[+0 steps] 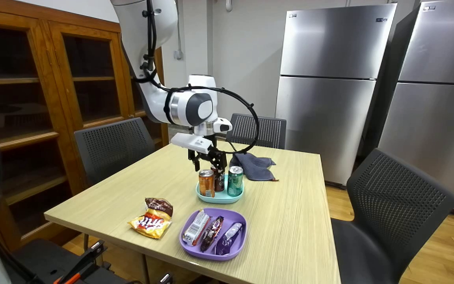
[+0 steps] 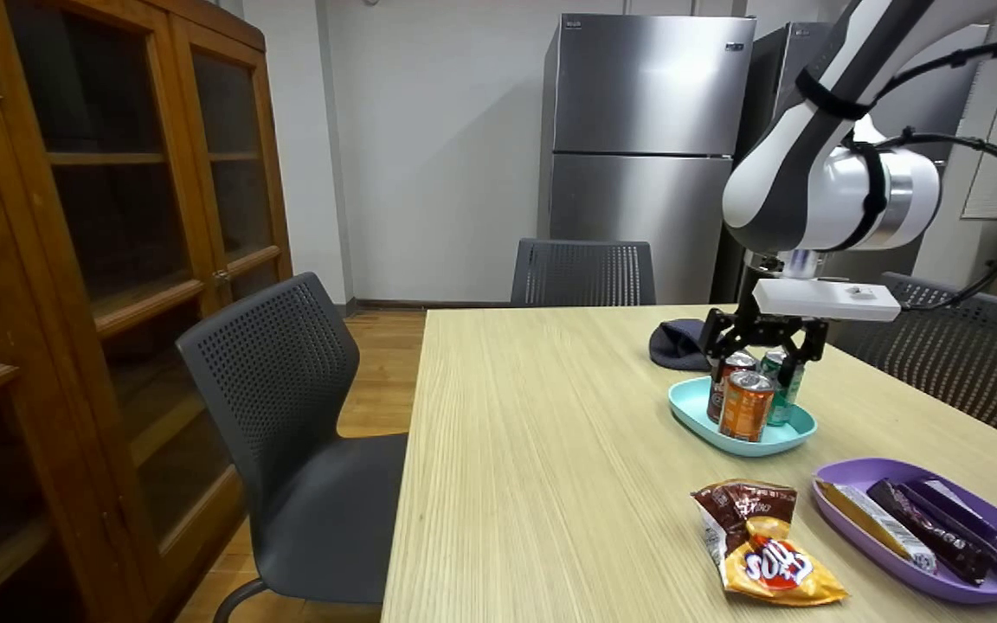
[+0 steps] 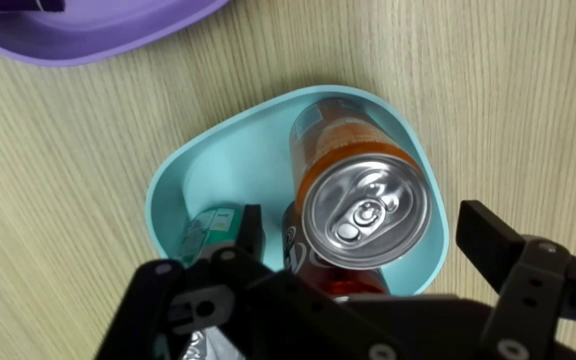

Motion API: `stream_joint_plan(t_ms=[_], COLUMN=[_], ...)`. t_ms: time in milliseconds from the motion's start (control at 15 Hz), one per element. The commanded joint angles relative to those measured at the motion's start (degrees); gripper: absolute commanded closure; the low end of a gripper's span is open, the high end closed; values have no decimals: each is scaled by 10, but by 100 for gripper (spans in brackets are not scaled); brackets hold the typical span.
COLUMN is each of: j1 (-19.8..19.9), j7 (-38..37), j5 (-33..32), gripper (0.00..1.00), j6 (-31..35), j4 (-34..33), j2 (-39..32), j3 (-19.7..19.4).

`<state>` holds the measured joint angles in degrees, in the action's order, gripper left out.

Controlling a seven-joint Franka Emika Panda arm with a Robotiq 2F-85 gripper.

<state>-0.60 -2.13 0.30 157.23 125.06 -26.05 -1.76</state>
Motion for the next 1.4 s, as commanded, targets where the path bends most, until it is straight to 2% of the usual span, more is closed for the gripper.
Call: stream_joint_plan(t_ms=[0,467,867,1333], j1=[5,-2,6,10], j7=[11,6,38,27], j5=[-5,-30,-31,-95], gripper=[0,0,0,0], j6=[3,15,-9,-21], j4=[44,128,202,278], j2=[55,158,252,354], j3=[1,-9,0,1])
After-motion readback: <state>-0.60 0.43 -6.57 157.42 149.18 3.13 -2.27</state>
